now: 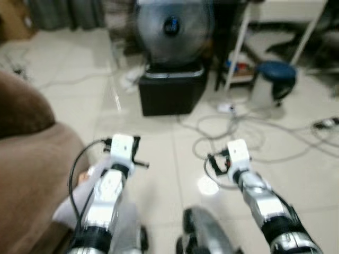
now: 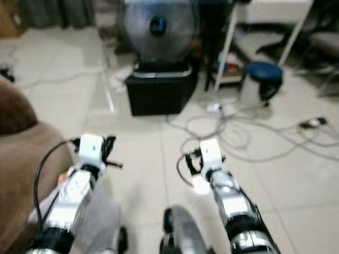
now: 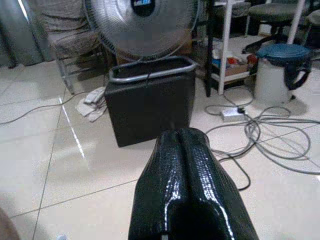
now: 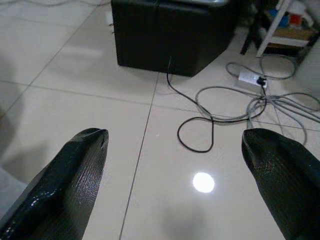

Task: Move the pillow to the sofa from floor

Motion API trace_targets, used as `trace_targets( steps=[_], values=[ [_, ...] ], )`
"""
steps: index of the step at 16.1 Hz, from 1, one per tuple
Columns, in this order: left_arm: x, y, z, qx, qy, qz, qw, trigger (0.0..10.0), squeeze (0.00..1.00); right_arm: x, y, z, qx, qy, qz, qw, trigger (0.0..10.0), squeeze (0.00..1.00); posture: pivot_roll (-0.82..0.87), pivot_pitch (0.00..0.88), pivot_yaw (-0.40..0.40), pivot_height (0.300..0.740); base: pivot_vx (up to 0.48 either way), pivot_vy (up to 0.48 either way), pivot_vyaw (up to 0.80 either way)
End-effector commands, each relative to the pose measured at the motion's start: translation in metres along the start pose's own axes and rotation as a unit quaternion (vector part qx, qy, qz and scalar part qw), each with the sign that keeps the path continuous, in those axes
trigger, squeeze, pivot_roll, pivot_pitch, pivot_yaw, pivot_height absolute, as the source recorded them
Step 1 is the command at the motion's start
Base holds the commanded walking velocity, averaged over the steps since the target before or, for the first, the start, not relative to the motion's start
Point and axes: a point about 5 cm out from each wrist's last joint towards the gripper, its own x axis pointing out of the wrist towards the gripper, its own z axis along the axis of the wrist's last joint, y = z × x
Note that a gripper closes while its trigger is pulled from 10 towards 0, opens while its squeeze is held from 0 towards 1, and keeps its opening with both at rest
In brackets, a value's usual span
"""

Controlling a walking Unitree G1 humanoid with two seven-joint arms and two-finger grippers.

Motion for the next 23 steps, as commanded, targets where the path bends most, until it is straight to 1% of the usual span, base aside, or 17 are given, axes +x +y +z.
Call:
trace_targets(
  steps=[1,2,4,6,8,9,13,14,19,20,21,22,23],
  values=[
    [0.000,0.001,0.000,0.003,0.000,0.002,1.000,10.0,0.00,-0.001,0.001,-0.002,0.000,0.001,0.000,1.000,10.0,0.00,0.07,0.000,0.023,0.588,0.000,0.000,-0.60],
    [0.002,0.002,0.004,0.016,-0.007,-0.007,1.000,10.0,0.00,0.000,-0.001,-0.005,-0.001,0.001,0.001,1.000,10.0,0.00,0.07,0.000,0.036,0.588,0.000,0.000,0.00],
    [0.004,0.004,0.008,0.035,-0.010,-0.015,0.999,10.0,0.00,0.000,-0.004,-0.007,-0.003,0.005,0.004,1.000,10.0,0.00,0.07,0.000,0.036,0.588,0.000,0.000,0.00],
    [0.003,0.005,0.006,0.030,-0.004,-0.014,0.999,10.0,0.00,-0.001,-0.004,-0.005,0.006,-0.001,0.009,1.000,10.0,0.00,0.07,0.000,0.032,0.588,0.000,0.000,0.00],
    [0.002,0.005,0.005,0.027,-0.005,-0.015,1.000,10.0,0.00,-0.002,-0.006,-0.004,0.039,-0.012,0.013,0.999,10.0,0.00,0.07,0.000,0.031,0.588,0.000,0.000,0.00],
    [0.002,0.005,0.005,0.026,-0.005,-0.015,1.000,10.0,0.00,-0.003,-0.007,-0.003,0.041,-0.016,0.012,0.999,10.0,0.00,0.07,0.000,0.031,0.593,0.000,0.000,0.00],
    [-0.003,0.003,0.001,0.024,0.000,-0.014,1.000,10.0,0.00,-0.004,-0.008,-0.005,0.036,-0.017,0.014,0.999,10.0,0.00,0.07,0.000,0.024,0.638,0.000,0.000,0.00],
    [-0.003,0.003,0.001,0.024,0.000,-0.014,1.000,10.0,0.00,-0.004,-0.008,-0.005,0.037,-0.017,0.015,0.999,10.0,0.00,0.07,0.000,0.024,0.643,0.000,0.000,0.00],
    [-0.013,0.005,-0.005,0.018,0.006,-0.007,1.000,10.0,0.00,-0.004,-0.008,-0.003,0.046,-0.028,0.019,0.998,10.0,0.00,0.09,0.000,0.008,0.698,0.000,0.000,0.00],
    [-0.014,0.004,-0.007,0.017,0.011,-0.008,1.000,10.0,0.00,-0.004,-0.007,-0.003,0.048,-0.027,0.019,0.998,10.0,0.00,0.10,0.000,0.007,0.703,0.000,0.000,0.00],
    [-0.018,0.004,-0.016,0.017,0.028,-0.007,0.999,10.0,0.00,-0.004,-0.006,-0.005,0.053,-0.023,0.021,0.998,10.0,0.00,0.10,0.000,0.005,0.713,0.000,0.000,0.00],
    [-0.022,0.004,-0.027,0.013,0.056,-0.002,0.998,10.0,0.00,-0.004,-0.004,-0.011,0.055,-0.013,0.019,0.998,10.0,0.00,0.10,0.000,0.005,0.723,0.000,0.000,0.00],
    [-0.026,0.004,-0.035,0.019,0.073,-0.006,0.997,10.0,0.00,-0.005,-0.002,-0.017,0.060,-0.003,0.018,0.998,10.0,0.00,0.12,0.000,0.001,0.733,0.000,0.000,0.00]
  ],
)
